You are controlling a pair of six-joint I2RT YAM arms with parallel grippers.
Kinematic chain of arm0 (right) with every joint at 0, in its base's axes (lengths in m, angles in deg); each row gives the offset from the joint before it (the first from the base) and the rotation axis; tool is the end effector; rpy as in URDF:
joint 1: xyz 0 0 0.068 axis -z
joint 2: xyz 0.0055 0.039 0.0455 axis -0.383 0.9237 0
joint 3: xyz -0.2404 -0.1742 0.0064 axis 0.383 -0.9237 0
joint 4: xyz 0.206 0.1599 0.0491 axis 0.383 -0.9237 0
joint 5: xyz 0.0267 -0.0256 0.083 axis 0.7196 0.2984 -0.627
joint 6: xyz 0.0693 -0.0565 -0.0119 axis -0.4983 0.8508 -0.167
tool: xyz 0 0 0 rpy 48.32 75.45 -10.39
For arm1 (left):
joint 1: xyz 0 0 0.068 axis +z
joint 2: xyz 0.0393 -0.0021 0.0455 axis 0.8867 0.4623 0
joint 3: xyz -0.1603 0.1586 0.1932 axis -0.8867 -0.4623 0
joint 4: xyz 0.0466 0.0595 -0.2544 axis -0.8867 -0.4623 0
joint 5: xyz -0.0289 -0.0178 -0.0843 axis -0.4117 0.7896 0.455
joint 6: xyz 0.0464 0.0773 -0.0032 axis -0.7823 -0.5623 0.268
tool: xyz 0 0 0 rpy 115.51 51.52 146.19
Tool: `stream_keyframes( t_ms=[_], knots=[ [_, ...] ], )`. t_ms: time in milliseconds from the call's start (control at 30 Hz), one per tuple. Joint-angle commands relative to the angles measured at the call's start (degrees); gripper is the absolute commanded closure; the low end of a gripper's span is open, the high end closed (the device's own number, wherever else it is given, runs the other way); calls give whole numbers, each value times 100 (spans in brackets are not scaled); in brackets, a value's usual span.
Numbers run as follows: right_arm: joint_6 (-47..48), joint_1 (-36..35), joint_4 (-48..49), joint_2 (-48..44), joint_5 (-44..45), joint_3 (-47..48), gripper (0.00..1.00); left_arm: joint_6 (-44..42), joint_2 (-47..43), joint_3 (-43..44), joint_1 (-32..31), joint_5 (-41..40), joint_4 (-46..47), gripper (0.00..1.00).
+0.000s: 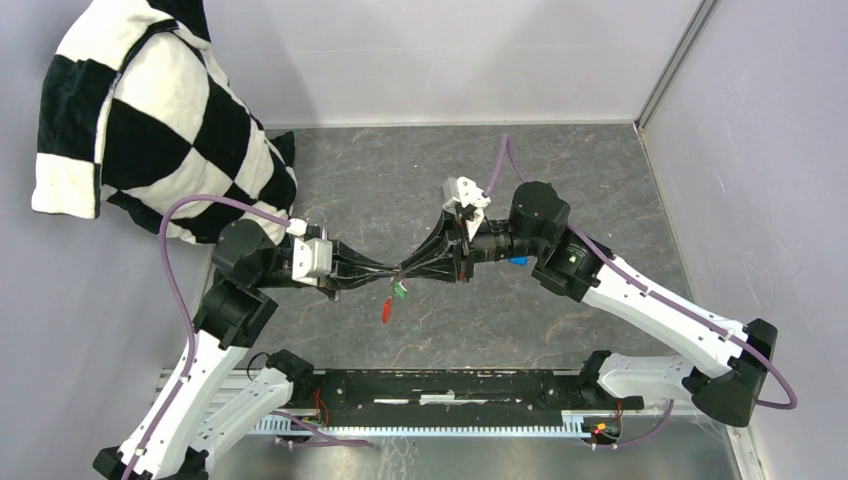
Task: Put the keys on the keyring
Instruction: Adjust the key on the keyring.
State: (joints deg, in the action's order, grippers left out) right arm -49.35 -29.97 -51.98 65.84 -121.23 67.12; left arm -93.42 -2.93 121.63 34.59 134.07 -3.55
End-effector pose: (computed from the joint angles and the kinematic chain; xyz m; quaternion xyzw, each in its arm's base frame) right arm 0.1327 0.2642 0.4354 -0.4836 0.5130 0.5649 0.4288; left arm 0.0862 -0.1258 0.4218 0.5475 0.4287 -0.4382 0.5695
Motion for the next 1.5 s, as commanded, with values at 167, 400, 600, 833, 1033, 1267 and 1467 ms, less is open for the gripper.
stream_keyframes(
  t_ms=[167, 400, 600, 833, 1033, 1267, 1467],
  knots=[
    [-202, -33, 382, 98, -93, -2, 100, 107, -38, 124, -19, -5, 302, 98],
    [31, -37, -116, 136, 354, 152, 100, -108, -2, 124, -18, -20, -10, 98],
    [342, -43, -571, 19, 731, 305, 100, -496, 45, 176, -21, -37, -532, 88],
    [472, -35, -921, 130, 632, 497, 100, -1194, 189, 286, -17, 84, -1449, 71],
    [745, -109, -1464, 380, 562, 845, 100, -1604, 437, 455, -18, 155, -2039, 84],
    [1297, -447, -2382, 785, 1048, 1546, 100, -1909, 673, 625, -22, 284, -2567, 92],
    [1324, -533, -2400, 882, 1128, 1792, 95, -2655, 902, 853, -26, 353, -3424, 98]
  ],
)
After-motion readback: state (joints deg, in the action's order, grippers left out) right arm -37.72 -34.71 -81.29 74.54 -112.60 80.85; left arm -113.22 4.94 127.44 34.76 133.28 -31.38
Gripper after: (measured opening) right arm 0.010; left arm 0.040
